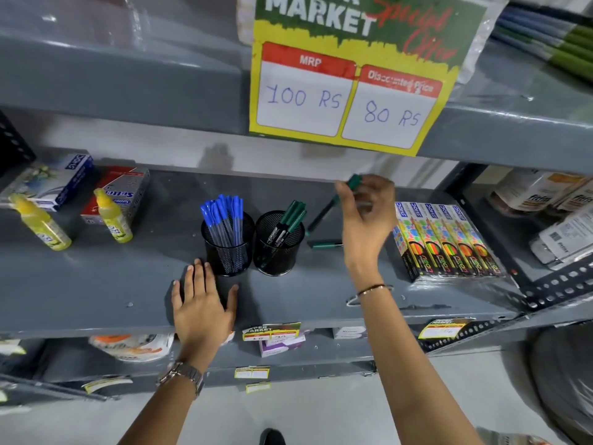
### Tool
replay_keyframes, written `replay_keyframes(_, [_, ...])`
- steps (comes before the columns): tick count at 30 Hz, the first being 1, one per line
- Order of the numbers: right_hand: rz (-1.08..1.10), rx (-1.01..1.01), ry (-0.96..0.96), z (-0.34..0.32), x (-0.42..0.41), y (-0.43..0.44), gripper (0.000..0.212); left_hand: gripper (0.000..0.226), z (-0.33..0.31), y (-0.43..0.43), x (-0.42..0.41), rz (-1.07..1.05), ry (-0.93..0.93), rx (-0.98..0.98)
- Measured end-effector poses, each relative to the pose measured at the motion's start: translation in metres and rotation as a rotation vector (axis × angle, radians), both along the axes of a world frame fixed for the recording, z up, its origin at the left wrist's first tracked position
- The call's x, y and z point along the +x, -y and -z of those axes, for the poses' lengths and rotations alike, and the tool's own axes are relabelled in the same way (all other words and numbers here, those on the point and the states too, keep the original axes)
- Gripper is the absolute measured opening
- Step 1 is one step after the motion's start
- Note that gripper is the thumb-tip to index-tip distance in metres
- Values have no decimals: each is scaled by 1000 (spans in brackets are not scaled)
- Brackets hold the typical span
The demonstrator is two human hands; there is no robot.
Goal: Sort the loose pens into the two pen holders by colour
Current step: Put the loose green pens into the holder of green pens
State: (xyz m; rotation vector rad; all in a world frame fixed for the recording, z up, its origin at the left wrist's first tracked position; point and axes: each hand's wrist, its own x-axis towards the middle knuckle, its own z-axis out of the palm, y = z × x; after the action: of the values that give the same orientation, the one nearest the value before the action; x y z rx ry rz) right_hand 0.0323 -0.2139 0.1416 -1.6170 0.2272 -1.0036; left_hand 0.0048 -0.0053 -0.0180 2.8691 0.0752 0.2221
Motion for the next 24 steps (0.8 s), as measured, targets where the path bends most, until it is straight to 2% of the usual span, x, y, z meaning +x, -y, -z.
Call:
replay_keyframes(3, [-77, -44, -67, -13, 23, -20, 28, 75, -1, 0, 0, 0, 3, -37])
replay_keyframes(8, [-235, -347, -427, 20, 45, -39, 28, 76, -2, -1, 1, 4, -6, -37])
replay_keyframes(10, [-233, -374, -521, 35, 48, -40, 30, 76, -3, -1, 0, 11, -13, -30])
replay_keyframes(13, [-140, -350, -514, 46, 46, -42, 25, 77, -3, -2, 0, 13, -10, -34])
replay_keyframes(20, [111, -499, -508, 56, 38, -50, 25, 78, -3, -3, 0, 15, -20, -20])
replay_keyframes(24, [165, -486, -549, 59, 35, -50, 30, 76, -3, -4, 0, 17, -16, -18])
